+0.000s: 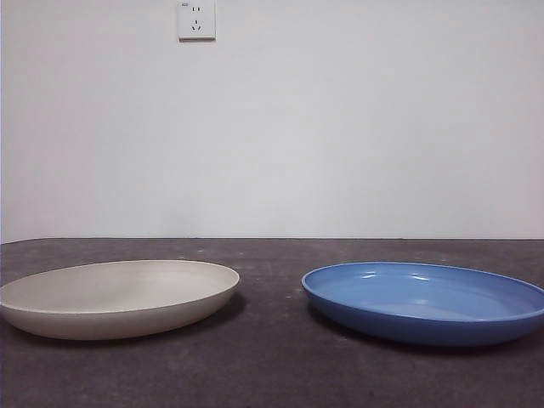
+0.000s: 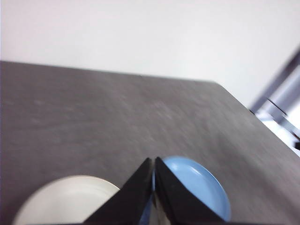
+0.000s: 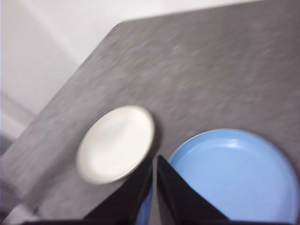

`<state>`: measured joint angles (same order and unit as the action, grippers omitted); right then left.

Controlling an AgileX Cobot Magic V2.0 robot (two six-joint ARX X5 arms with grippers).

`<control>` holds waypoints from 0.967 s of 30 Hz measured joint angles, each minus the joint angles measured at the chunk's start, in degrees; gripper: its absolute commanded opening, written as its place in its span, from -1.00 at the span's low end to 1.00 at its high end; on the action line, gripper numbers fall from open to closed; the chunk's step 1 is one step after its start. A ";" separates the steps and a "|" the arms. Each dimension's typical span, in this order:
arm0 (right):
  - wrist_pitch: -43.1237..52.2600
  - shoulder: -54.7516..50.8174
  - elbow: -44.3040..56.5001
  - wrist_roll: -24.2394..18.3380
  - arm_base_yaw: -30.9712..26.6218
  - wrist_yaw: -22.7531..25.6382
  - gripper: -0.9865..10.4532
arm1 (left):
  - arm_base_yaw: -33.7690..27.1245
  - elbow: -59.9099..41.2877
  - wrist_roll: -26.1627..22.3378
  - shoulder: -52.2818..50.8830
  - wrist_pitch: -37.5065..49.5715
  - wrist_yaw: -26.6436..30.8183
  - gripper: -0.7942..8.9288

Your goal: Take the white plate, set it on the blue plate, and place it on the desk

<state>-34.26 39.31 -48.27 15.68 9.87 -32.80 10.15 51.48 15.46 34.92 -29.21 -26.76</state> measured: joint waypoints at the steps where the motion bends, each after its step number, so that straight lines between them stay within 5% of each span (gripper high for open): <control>1: -0.63 0.22 0.00 -0.42 0.04 -1.86 -0.81 | 0.55 0.11 -0.50 0.52 -0.55 -1.18 -0.81; 5: -1.42 0.44 0.00 -1.29 0.04 -6.80 -0.81 | 2.45 0.13 -2.69 2.56 -1.62 -4.00 -0.81; 11: -1.42 0.42 0.00 -2.86 0.04 -7.34 -0.80 | 3.41 0.13 -4.52 3.54 -1.92 -4.24 -0.73; 14: -1.40 0.42 0.00 -3.48 0.04 -7.30 -0.50 | 3.43 0.13 -4.70 3.43 -1.92 -4.26 -0.37; 18: -1.40 0.42 0.00 -3.74 0.04 -5.33 0.25 | 3.50 0.13 -5.09 3.39 -1.92 -4.26 0.37; 21: -1.40 0.44 0.00 -3.78 0.04 -4.26 0.39 | 3.54 0.13 -5.40 3.39 -1.90 -4.31 0.73; 29: -1.51 0.42 0.00 -3.87 0.04 -4.31 0.39 | 3.41 0.44 -1.84 4.04 -4.98 -4.48 0.55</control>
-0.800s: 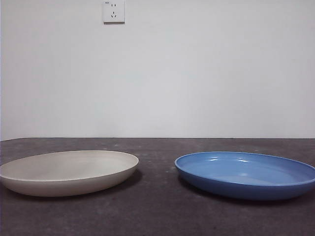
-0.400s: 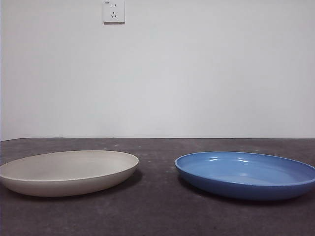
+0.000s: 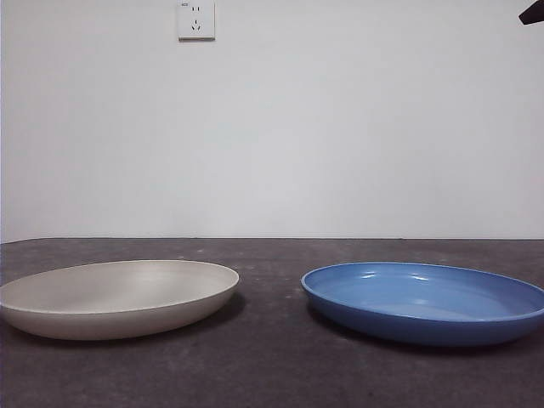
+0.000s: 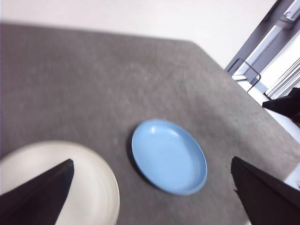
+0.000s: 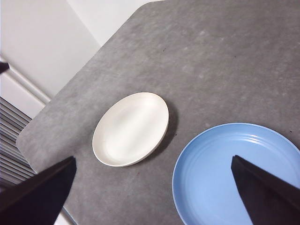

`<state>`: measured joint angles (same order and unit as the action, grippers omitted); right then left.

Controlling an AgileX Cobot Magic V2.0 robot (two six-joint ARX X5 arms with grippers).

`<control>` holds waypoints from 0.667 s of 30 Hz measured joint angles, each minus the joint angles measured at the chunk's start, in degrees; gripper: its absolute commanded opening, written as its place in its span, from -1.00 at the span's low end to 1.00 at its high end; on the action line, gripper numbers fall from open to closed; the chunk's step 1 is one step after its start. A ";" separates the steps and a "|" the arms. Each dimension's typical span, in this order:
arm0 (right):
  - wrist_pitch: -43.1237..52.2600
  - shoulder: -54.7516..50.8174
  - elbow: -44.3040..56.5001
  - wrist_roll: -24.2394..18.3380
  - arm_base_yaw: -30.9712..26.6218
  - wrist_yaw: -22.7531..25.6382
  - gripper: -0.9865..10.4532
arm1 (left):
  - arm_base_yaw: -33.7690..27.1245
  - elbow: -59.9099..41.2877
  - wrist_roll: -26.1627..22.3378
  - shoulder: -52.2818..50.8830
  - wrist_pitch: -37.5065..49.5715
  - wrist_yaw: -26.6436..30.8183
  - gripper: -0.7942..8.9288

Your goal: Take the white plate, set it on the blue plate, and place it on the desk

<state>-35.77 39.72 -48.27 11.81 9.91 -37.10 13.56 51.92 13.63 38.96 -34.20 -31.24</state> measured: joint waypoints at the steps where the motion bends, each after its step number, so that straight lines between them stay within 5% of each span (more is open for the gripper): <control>1: -0.11 0.00 0.00 0.00 0.00 -0.17 0.39 | -0.35 0.35 0.76 0.61 -1.64 -0.09 0.55; 9: -1.40 0.00 0.00 1.09 0.00 -3.80 0.39 | -8.59 4.98 1.90 13.97 -13.55 -6.71 0.55; 20: -3.04 0.02 0.00 1.57 0.00 -4.81 0.39 | -17.33 5.88 -2.29 34.56 -14.32 -6.40 0.55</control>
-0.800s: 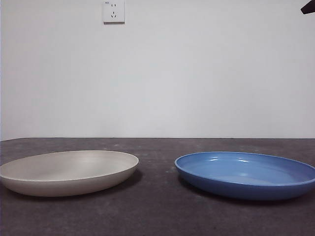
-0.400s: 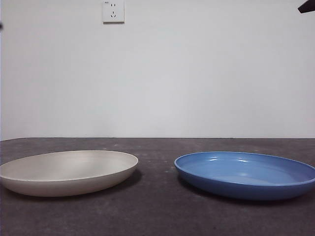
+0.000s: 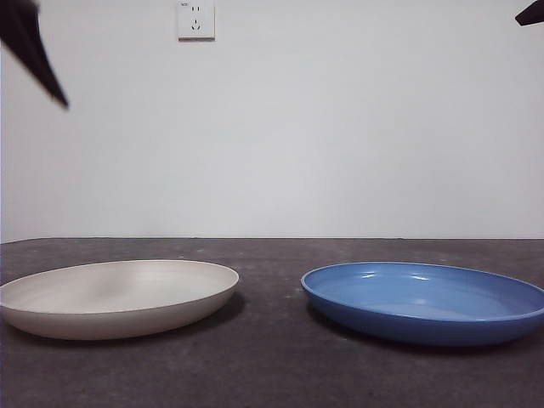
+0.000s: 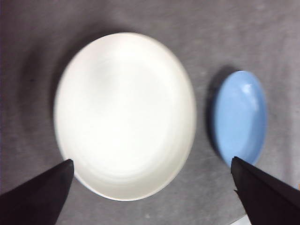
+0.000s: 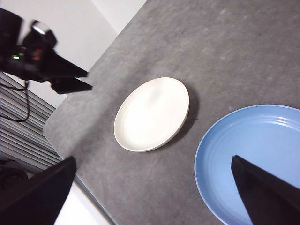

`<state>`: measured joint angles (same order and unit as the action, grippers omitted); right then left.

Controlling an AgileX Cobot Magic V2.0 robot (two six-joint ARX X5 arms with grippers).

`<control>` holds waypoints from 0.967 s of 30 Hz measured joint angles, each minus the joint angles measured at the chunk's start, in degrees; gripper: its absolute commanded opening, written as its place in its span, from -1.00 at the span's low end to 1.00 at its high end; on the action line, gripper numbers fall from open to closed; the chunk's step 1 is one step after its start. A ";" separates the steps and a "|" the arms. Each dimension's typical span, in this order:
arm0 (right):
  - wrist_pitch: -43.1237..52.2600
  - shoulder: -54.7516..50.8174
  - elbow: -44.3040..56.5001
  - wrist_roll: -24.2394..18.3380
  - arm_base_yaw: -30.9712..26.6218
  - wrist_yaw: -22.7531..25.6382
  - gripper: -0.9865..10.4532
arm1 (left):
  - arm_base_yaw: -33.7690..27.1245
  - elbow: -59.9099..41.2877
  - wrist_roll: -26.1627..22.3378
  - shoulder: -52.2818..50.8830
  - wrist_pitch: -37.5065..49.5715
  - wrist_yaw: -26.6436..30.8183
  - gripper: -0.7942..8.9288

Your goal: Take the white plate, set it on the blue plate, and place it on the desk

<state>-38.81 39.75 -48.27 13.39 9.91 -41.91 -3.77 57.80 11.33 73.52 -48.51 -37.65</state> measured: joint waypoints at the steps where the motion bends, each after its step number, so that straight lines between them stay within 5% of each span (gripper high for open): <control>1: -0.02 0.00 0.00 0.00 0.00 0.00 0.39 | -0.13 0.00 -0.28 1.62 0.13 0.00 0.55; 13: -0.02 0.00 0.00 0.00 0.00 0.00 0.39 | -0.11 0.00 -2.78 18.43 6.10 0.24 0.54; 24: -0.04 0.00 0.00 -0.02 0.00 0.00 0.39 | 1.49 0.02 -2.93 21.73 8.90 0.24 0.49; 29: -0.04 0.00 0.00 -0.02 0.00 0.00 0.39 | 2.05 0.04 -2.93 23.04 9.53 0.24 0.30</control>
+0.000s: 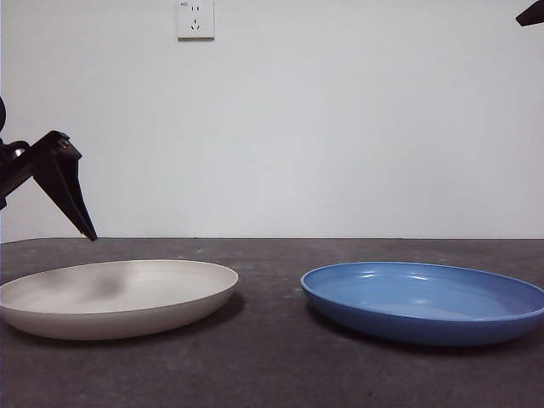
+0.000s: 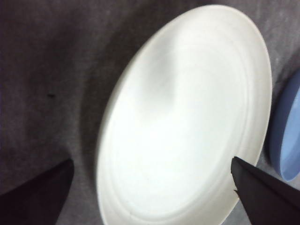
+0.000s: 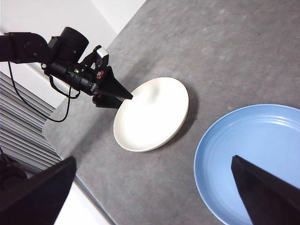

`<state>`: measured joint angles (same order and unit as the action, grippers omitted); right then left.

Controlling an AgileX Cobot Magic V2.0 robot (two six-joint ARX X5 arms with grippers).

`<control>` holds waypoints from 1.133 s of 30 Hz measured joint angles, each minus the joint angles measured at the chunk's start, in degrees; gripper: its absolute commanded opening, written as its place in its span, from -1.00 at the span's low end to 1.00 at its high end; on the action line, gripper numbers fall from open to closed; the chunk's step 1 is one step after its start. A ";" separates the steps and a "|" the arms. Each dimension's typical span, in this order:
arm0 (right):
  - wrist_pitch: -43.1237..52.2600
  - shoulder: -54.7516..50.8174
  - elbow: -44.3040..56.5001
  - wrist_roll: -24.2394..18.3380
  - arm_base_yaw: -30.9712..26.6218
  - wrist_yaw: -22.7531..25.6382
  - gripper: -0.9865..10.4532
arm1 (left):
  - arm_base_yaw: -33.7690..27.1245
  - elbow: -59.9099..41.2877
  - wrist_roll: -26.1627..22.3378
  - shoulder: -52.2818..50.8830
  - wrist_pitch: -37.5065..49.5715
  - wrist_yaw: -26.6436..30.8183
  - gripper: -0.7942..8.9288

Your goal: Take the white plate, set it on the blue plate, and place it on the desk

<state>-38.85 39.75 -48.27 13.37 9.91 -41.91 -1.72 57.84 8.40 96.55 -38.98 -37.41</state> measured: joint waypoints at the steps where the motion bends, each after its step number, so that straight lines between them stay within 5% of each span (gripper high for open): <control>1: -0.02 0.00 0.00 0.02 0.00 0.00 0.39 | -0.02 0.00 0.00 0.28 0.00 0.00 0.29; 4: -0.13 0.00 0.00 0.00 0.00 0.00 0.39 | -0.04 0.17 0.00 0.87 -0.09 0.00 0.12; 8: -0.13 0.00 0.00 0.00 0.00 0.00 0.39 | -0.02 0.20 0.00 1.44 0.04 1.29 -0.41; 15: -0.13 0.00 0.00 0.00 0.00 0.00 0.39 | -0.02 0.20 0.00 1.44 -0.24 6.23 -0.79; 25: -0.13 0.00 0.00 0.00 0.00 0.00 0.39 | -0.02 1.38 -0.42 1.44 -1.57 6.97 -0.81; 34: -4.11 -0.02 -2.23 0.11 -0.02 1.66 0.39 | 5.09 13.62 0.70 1.44 -10.75 7.10 -0.80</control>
<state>-42.96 39.72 -50.50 13.47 9.89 -40.25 3.38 71.46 9.10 98.00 -49.74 -30.30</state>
